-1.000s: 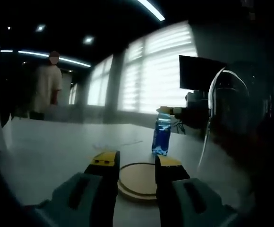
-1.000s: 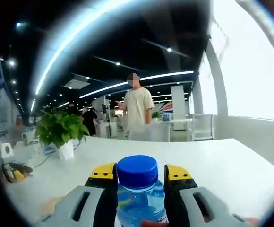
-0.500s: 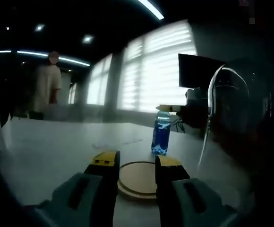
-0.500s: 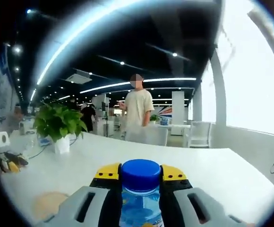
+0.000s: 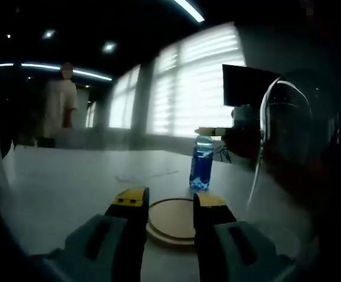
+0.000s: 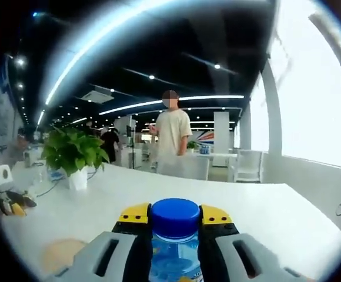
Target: Open the cover put in the Mizone put the cover back on
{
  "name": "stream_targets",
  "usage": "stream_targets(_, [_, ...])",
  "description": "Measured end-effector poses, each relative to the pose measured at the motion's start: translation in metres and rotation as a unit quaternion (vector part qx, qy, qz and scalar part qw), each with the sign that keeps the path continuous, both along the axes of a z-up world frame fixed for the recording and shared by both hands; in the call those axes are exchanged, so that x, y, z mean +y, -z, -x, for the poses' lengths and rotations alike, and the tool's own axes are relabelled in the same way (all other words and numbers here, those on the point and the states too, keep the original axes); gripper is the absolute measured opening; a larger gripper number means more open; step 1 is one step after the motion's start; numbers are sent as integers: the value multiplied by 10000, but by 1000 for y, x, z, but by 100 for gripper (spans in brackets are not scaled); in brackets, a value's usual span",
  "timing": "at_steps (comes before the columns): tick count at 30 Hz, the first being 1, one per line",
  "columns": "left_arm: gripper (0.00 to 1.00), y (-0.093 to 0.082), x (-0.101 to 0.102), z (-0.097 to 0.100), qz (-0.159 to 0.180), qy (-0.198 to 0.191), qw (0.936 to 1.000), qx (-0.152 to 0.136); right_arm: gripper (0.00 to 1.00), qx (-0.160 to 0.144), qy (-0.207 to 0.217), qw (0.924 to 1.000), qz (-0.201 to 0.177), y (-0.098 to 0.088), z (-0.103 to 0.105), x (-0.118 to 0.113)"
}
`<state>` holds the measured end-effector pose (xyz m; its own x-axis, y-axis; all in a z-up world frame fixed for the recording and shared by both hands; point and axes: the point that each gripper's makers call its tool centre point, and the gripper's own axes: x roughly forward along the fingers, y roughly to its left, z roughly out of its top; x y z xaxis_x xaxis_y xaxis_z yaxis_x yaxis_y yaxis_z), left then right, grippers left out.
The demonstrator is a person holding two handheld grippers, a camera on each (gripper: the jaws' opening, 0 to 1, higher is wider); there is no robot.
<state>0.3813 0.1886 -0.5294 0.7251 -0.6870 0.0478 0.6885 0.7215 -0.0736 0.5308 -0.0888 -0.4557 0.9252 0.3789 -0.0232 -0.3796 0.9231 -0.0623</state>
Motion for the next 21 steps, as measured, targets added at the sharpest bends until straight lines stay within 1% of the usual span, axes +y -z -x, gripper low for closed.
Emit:
stream_targets(5, [22, 1, 1, -1, -31, -24, 10000, -2, 22, -33, -159, 9999, 14, -3, 2, 9])
stream_targets(12, [22, -2, 3, 0, -10, -24, 10000, -40, 22, -142, -416, 9989, -137, -16, 10, 23])
stream_targets(21, [22, 0, 4, -1, -28, -48, 10000, -21, 22, -273, -748, 9967, -170, -32, 24, 48])
